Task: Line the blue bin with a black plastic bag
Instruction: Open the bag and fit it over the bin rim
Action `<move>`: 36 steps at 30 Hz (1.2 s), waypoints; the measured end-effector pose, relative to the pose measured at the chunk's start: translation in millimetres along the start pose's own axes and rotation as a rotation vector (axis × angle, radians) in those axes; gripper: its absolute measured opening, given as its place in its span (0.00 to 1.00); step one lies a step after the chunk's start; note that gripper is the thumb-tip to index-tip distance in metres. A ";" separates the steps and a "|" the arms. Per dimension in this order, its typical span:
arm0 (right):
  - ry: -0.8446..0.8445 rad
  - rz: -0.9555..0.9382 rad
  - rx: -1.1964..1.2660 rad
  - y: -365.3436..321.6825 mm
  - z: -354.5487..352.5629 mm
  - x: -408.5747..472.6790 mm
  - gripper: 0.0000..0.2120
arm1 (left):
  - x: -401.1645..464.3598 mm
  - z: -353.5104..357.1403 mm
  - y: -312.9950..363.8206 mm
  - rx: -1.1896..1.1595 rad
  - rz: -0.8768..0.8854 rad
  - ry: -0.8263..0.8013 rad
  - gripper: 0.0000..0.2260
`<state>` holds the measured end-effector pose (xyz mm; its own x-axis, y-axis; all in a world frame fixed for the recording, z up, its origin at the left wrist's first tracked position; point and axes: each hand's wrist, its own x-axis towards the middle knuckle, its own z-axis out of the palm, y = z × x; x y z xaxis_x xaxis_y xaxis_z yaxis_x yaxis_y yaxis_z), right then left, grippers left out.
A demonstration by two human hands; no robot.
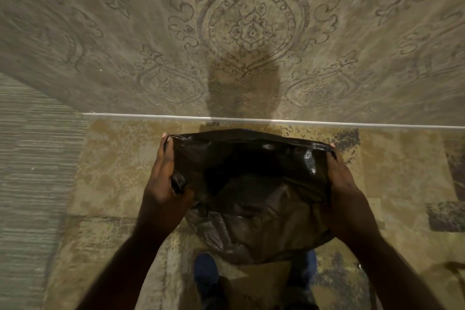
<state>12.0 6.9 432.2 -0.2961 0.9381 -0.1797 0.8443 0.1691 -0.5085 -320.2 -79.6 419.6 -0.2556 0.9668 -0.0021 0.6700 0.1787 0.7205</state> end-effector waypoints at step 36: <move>0.265 0.096 0.145 86.6 186.4 112.7 0.13 | 69.2 154.5 -122.7 -0.473 -0.592 0.237 0.16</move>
<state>-31.5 71.0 210.9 -0.0755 0.9970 -0.0166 0.7843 0.0491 -0.6184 -312.5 -6.4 223.9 -0.6537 0.6611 -0.3682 0.0225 0.5033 0.8638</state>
